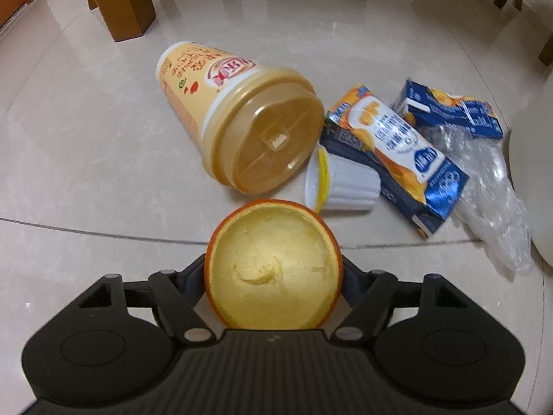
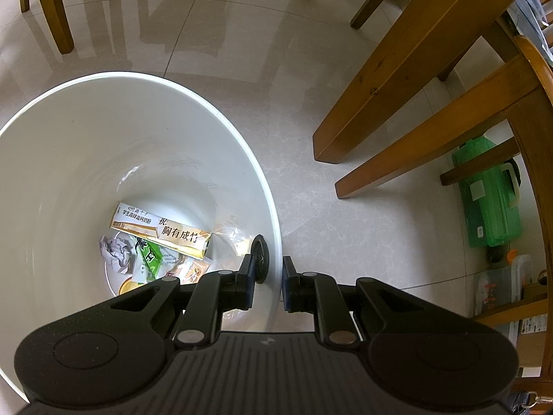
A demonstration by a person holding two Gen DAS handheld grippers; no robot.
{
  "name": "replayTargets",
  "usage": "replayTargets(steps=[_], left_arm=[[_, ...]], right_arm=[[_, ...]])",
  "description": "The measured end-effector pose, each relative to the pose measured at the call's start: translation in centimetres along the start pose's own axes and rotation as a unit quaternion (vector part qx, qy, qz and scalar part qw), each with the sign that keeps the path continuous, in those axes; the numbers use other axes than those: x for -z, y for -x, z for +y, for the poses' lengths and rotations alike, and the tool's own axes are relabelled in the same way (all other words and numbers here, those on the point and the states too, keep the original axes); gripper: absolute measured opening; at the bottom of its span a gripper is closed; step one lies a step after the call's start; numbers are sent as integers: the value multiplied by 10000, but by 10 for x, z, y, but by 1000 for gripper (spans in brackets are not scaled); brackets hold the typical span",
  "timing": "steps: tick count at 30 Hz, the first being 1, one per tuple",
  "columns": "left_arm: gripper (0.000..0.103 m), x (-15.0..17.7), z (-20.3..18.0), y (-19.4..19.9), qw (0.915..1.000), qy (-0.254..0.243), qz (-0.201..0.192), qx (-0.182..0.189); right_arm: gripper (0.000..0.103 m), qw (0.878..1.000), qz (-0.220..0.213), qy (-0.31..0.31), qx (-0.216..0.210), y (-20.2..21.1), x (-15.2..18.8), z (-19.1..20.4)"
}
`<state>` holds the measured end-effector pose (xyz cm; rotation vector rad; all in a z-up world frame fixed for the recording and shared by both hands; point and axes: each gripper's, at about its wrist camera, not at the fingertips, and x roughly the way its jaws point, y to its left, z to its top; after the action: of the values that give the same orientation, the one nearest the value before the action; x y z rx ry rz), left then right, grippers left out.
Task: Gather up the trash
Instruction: 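Carry the orange peel over the bin and open the left gripper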
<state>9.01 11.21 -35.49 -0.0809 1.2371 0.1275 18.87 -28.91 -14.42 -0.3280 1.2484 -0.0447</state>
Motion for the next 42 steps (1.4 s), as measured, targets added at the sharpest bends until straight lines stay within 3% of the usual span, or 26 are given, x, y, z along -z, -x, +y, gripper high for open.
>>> replayTargets(steps=[9, 19, 26, 32, 37, 42], left_arm=[[74, 3, -15, 49, 9987, -436, 249, 128], [74, -33, -46, 148, 9893, -1316, -63, 628], [74, -69, -91, 224, 9743, -1826, -444, 1242], [74, -99, -140, 278, 9551, -2231, -897, 1729], [75, -115, -180, 297, 9371, -2433, -1124, 2237], [87, -120, -200, 302, 9304, -2430, -1307, 2414]], right_arm=[[18, 10000, 5, -21, -25, -1, 0, -1], [17, 10000, 13, -40, -51, -2, -1, -2], [17, 10000, 17, -50, -42, -2, -1, -1], [17, 10000, 16, -41, -41, -2, -1, -1], [17, 10000, 18, -46, -45, -2, -1, -1], [17, 10000, 16, -41, -68, -2, -1, 0]])
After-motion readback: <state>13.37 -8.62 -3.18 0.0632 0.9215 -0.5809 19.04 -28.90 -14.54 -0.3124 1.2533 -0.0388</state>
